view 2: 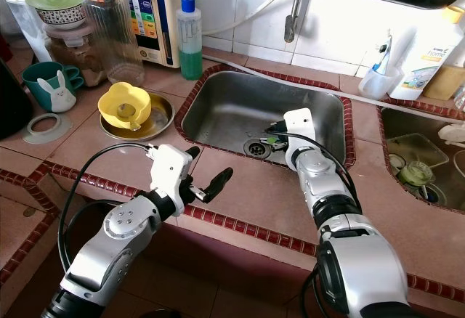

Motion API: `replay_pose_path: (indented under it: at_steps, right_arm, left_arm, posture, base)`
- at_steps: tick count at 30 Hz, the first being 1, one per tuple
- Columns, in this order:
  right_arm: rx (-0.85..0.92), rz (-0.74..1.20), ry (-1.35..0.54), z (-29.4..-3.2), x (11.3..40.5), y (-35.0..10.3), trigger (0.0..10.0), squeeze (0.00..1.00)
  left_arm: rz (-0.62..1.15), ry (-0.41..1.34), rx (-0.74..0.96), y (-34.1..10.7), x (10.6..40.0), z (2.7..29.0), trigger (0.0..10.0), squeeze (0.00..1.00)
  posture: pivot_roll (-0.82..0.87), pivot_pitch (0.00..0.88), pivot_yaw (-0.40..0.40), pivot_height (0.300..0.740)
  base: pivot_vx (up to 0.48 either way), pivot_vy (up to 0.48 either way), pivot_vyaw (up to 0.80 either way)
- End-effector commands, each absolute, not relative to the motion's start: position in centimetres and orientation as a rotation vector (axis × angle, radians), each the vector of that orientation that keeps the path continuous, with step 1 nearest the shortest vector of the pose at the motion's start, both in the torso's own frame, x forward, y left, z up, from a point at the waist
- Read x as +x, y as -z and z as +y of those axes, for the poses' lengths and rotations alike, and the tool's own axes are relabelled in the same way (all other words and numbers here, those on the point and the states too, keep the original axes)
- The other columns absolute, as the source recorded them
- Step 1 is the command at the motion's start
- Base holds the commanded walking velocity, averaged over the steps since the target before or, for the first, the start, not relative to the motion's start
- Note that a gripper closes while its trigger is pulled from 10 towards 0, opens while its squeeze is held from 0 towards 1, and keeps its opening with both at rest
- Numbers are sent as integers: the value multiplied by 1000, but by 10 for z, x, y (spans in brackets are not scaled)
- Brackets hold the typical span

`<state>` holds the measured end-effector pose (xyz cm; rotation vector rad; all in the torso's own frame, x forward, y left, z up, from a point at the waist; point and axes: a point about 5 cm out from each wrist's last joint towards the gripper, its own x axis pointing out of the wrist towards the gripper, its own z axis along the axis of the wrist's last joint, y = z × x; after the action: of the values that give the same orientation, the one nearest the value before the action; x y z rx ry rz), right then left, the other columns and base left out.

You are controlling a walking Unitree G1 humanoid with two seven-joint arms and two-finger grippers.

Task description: Kitchen organization

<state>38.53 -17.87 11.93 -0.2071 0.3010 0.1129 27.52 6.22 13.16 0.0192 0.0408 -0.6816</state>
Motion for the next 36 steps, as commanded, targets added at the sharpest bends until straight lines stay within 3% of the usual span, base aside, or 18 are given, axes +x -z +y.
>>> replay_pose_path:
  at_steps: [1,17,25,31,32,36]
  right_arm:
    - [-191,298,-117,-179,388,-124,10000,1000]
    - [-147,241,-153,-172,392,-136,10000,1000]
    - [-67,51,-224,-162,390,-160,10000,1000]
    - [11,-95,-254,-154,365,-175,10000,1000]
    - [10,-126,-257,-154,357,-178,10000,1000]
    - [24,-177,-259,-153,338,-183,10000,1000]
  left_arm:
    - [48,694,24,-128,273,60,10000,1000]
    - [26,671,53,-128,277,61,10000,1000]
    - [-25,535,66,-137,294,74,10000,1000]
    - [-85,490,47,-149,305,77,10000,1000]
    - [-100,479,50,-152,308,77,10000,0]
    - [-130,384,49,-157,315,85,10000,0]
  posture:
    - [147,61,-49,740]
    - [143,46,-58,740]
    - [121,41,-49,740]
    - [101,35,-42,740]
    - [95,33,-39,740]
    - [85,29,-34,740]
  base:
    - [0,0,0]
    - [0,0,0]
    - [0,0,0]
    - [0,0,0]
    - [0,0,0]
    - [0,0,0]
